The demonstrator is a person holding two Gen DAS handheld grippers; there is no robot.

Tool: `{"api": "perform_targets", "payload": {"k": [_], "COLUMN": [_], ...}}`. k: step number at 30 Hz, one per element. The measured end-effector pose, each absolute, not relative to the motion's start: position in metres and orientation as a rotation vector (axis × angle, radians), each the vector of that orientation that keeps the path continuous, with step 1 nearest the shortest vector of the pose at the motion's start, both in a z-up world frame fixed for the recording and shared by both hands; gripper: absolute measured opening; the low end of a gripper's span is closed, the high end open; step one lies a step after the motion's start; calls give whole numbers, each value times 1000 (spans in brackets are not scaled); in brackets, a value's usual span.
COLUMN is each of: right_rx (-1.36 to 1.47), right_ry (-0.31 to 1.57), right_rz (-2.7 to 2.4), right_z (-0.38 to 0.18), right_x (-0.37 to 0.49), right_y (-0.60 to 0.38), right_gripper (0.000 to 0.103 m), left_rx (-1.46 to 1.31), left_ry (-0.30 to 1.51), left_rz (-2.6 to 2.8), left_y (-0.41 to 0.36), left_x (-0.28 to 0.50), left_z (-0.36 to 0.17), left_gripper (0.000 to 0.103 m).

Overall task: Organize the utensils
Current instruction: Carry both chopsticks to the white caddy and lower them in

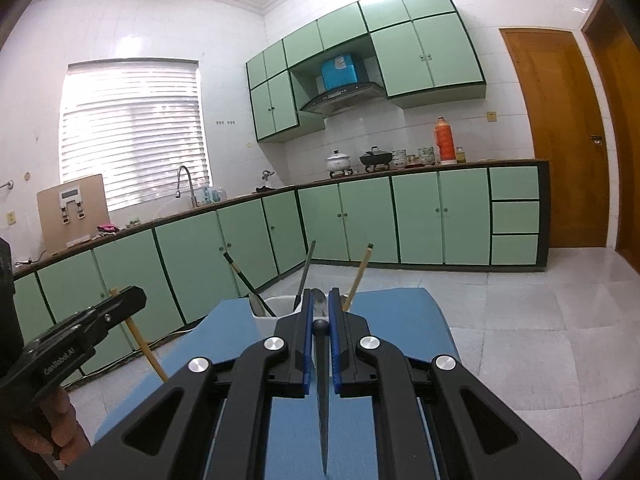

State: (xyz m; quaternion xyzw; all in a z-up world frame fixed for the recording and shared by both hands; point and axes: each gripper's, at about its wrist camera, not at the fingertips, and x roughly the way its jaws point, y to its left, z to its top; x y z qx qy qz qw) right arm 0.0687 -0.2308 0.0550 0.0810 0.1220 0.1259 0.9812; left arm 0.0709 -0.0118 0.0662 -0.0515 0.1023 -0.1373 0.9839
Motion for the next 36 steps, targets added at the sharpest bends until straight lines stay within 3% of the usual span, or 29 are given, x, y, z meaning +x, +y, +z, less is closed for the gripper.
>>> {"api": "perform_targets", "payload": {"k": [22, 36], "right_rx": [89, 58], "right_ry": [108, 219], "right_rz": [281, 260], "right_z": [174, 120], "right_x": [196, 283], "right_y": [-191, -172], "right_gripper": [7, 7], "left_rx": [-35, -36], "left_ry": [-50, 87], "left_rz": [-219, -213], "left_y": [-35, -28], "left_x": [180, 274], "left_z": [164, 116], "left_gripper": [6, 6]}}
